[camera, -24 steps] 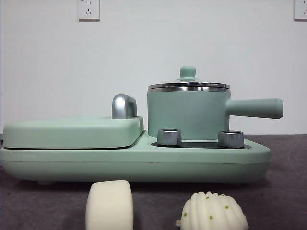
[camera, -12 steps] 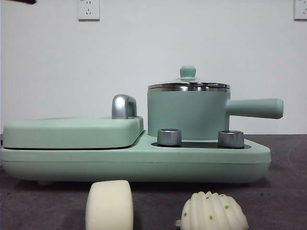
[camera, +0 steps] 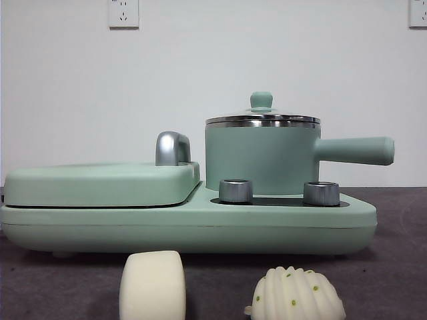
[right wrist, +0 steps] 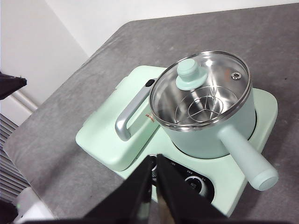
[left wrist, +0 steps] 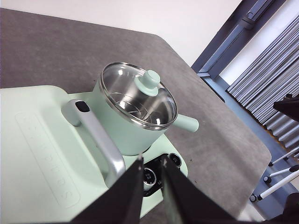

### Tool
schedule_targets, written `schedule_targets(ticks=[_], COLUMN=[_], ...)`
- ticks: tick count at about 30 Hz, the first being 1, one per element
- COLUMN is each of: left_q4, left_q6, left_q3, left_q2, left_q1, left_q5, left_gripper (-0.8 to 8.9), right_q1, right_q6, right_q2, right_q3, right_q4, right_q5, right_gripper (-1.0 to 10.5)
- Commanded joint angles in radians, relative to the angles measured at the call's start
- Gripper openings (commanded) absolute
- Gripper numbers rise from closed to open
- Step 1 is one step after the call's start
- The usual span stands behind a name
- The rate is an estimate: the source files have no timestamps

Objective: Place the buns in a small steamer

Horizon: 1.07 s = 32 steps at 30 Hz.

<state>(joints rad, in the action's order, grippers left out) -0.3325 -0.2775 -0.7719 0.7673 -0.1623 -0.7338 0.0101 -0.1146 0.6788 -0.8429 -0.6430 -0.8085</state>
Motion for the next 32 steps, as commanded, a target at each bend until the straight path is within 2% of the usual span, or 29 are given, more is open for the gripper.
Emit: schedule_targets(ticks=[1,4,5,6,9,11,16,22,32], left_q4=[0.013,0.012,0.012,0.011,0.012,0.011,0.032,0.033,-0.060], left_q6=[0.013,0.012,0.011,0.008,-0.004,-0.005,-0.069,-0.095,-0.109], left_q3=[-0.022,-0.022,-0.022,-0.022,-0.022,-0.022,-0.022,-0.051,-0.274], left_q2=[0.007,0.010,0.010,0.010,0.010,0.010,0.010,0.040,0.290], left_q1=[-0.003,-0.003,-0.003,-0.003,-0.003,-0.003,-0.003,-0.036,-0.143], left_q5=[-0.007,-0.007,-0.007,-0.007,-0.007,-0.008,-0.008,-0.007,0.005], left_gripper=[1.31,3.25,3.74,4.27,4.54,4.54,4.51,4.37,4.37], right_q1=[-0.001,-0.001,-0.001,-0.001,-0.001,-0.001,-0.001,-0.008,-0.082], right_q6=[0.015,0.015,0.015,0.015,0.014,0.014,0.014,0.008,-0.006], right_q2=[0.006,0.006,0.006,0.006,0.006,0.006,0.006,0.005,0.005], right_q3=[-0.016,-0.016,-0.016,-0.016,-0.016,-0.016,-0.016,-0.016,-0.016], right_q4=[0.005,0.005,0.005,0.005,0.005,0.005,0.013,0.013,0.013], right_q5=[-0.003,-0.003,-0.002,-0.002,0.001,0.001,0.000,-0.007,-0.005], right_gripper=[0.2,0.5,1.0,2.1,4.6,5.3,5.3,5.3,5.3])
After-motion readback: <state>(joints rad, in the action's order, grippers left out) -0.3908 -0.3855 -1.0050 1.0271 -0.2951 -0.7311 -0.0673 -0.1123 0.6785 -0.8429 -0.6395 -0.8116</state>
